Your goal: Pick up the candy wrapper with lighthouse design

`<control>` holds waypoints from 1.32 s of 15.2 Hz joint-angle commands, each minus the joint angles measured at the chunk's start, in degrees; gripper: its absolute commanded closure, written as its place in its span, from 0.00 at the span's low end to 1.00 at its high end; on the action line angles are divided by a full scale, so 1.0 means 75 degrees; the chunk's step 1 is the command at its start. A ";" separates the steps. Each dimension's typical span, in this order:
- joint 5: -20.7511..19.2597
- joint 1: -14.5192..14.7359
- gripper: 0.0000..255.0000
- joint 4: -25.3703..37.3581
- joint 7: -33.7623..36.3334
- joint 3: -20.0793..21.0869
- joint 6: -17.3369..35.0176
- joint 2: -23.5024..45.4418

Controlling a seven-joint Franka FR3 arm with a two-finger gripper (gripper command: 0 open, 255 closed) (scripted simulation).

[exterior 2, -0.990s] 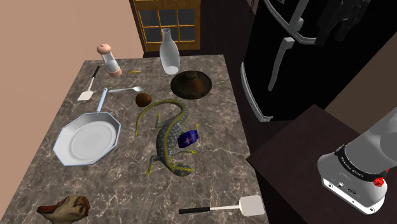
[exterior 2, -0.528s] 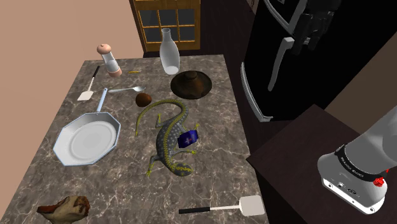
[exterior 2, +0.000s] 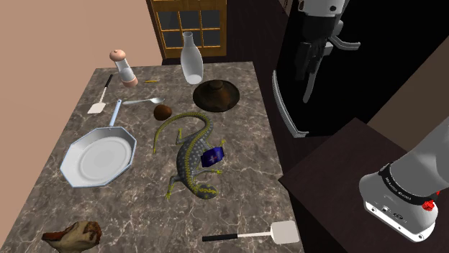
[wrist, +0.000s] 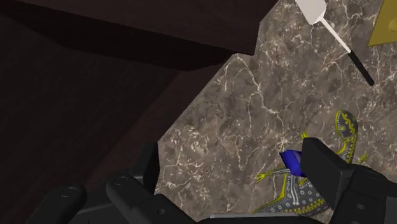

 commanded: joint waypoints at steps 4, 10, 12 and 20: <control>0.0363 0.0385 0.00 0.0566 -0.0862 0.0151 0.0593 0.1433; 0.0719 0.0751 0.00 0.1420 -0.1777 0.0468 0.1042 0.3040; 0.0803 0.0859 0.00 0.1750 -0.2045 0.0600 0.1142 0.3560; 0.0916 0.1294 0.00 0.3265 -0.2922 0.1179 0.1336 0.5566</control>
